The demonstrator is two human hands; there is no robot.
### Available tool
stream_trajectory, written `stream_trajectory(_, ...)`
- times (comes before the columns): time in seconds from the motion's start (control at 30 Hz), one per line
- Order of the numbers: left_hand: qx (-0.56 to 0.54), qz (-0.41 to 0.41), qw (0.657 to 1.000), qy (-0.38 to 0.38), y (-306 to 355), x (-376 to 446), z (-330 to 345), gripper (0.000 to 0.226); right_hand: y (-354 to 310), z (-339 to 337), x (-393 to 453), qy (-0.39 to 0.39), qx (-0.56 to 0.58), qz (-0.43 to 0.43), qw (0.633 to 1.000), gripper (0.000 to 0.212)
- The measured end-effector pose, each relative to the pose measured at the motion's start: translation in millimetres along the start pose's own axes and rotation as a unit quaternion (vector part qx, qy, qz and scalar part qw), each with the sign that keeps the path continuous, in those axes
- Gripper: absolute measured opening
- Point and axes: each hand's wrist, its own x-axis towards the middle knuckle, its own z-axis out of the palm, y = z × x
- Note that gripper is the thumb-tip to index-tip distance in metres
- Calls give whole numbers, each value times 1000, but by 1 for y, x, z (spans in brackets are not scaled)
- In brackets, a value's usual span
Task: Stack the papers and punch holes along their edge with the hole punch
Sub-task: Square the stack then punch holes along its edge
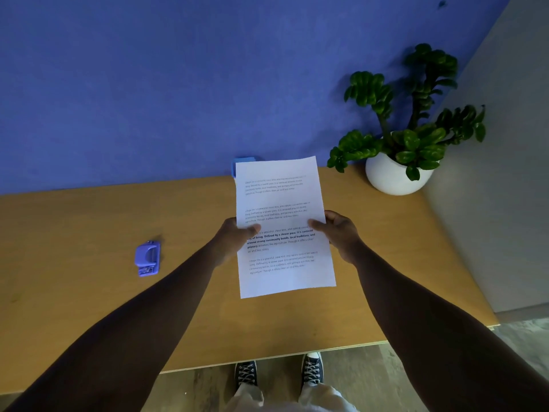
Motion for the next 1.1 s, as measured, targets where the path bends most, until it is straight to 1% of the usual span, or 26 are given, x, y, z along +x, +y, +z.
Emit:
stream_trajectory(0.13, -8, -9, 1000, -14, -6, 3, 2, 25, 4, 2, 2, 7, -29, 3, 1000, 15)
stream_trajectory(0.2, -22, -9, 1000, -5, -10, 4, 1, 25, 7, 2, 4, 14, -39, 5, 999, 15)
stream_trajectory(0.3, -95, -23, 994, 58, -20, 7, -4, 20, 13, 2, 8, 30, -44, 12, 999, 14)
stream_trajectory(0.37, -145, -45, 980, 127, -29, 11, -12, 17, 19, 3, 12, 37, -57, 20, 997, 14)
stream_trajectory(0.4, -147, -57, 973, 166, -34, 14, -17, 18, 21, 4, 13, 40, -64, 23, 997, 15)
stream_trajectory(0.47, -116, -84, 960, 239, -45, 18, -29, 21, 25, 6, 16, 48, -70, 29, 996, 14)
stream_trajectory(0.53, -20, -109, 946, 306, -55, 20, -47, 24, 28, 10, 18, 56, -68, 35, 995, 12)
stream_trajectory(0.57, 23, -121, 937, 326, -61, 21, -58, 26, 29, 11, 19, 58, -67, 38, 995, 13)
stream_trajectory(0.67, 83, -130, 923, 353, -79, 21, -91, 29, 36, 15, 20, 58, -71, 50, 995, 16)
stream_trajectory(0.73, 126, -128, 892, 414, -90, 18, -111, 25, 40, 18, 20, 61, -72, 56, 994, 16)
stream_trajectory(0.8, 120, -138, 867, 463, -100, 15, -128, 27, 44, 22, 20, 62, -79, 59, 993, 14)
stream_trajectory(0.97, 131, -176, 832, 510, -121, 12, -164, 32, 51, 32, 21, 68, -80, 74, 992, 10)
stream_trajectory(1.1, 125, -201, 828, 508, -138, 13, -184, 39, 54, 39, 20, 75, -79, 75, 991, 14)
